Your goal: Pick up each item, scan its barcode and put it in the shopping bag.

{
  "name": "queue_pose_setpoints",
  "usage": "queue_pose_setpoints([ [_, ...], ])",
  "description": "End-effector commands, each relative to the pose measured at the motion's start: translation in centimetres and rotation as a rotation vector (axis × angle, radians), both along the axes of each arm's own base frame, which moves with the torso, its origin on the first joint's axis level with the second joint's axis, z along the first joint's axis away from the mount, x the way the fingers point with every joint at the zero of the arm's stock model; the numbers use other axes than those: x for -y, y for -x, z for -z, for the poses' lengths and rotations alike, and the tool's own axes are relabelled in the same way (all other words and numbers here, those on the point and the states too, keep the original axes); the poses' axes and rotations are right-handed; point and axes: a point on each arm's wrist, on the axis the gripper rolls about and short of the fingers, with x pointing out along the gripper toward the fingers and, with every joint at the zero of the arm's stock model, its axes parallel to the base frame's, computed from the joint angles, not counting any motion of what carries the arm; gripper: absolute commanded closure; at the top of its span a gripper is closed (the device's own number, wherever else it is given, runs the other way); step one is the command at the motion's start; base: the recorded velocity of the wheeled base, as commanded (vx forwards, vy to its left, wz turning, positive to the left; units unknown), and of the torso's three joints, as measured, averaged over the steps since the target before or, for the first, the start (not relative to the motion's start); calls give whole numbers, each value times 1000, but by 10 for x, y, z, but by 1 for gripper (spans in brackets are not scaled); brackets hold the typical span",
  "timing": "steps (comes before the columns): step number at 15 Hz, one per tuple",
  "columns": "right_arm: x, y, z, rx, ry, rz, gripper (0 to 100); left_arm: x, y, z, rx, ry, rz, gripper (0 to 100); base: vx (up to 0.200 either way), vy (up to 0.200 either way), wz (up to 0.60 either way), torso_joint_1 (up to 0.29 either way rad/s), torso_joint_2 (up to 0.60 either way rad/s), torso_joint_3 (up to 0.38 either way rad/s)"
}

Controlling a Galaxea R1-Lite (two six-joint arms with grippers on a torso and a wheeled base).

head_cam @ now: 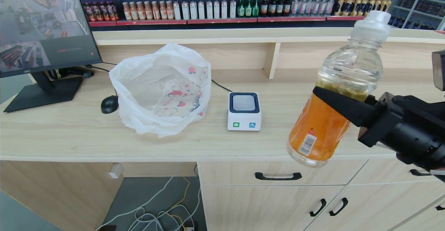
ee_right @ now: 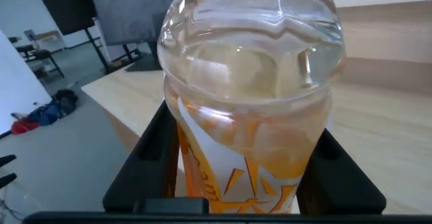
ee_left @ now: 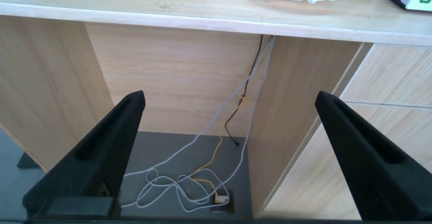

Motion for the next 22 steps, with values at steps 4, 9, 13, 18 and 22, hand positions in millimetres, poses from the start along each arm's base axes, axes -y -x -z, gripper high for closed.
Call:
queue_pose_setpoints([
  [4,-2,14,3,-67,-42,-192,100,0,0,0,0,0,1,0,0,0,0,0,0,0],
  [9,-14,26,-4,-195,-191,-407,100,0,0,0,0,0,1,0,0,0,0,0,0,0],
  [13,-33,27,-6,-254,-226,-510,100,0,0,0,2,0,1,0,0,0,0,0,0,0],
  [18,-51,26,-14,-300,-267,-593,100,0,0,0,0,0,-1,0,0,0,0,0,0,0],
  [22,-56,21,-13,-308,-267,-596,100,0,0,0,0,0,-1,0,0,0,0,0,0,0],
])
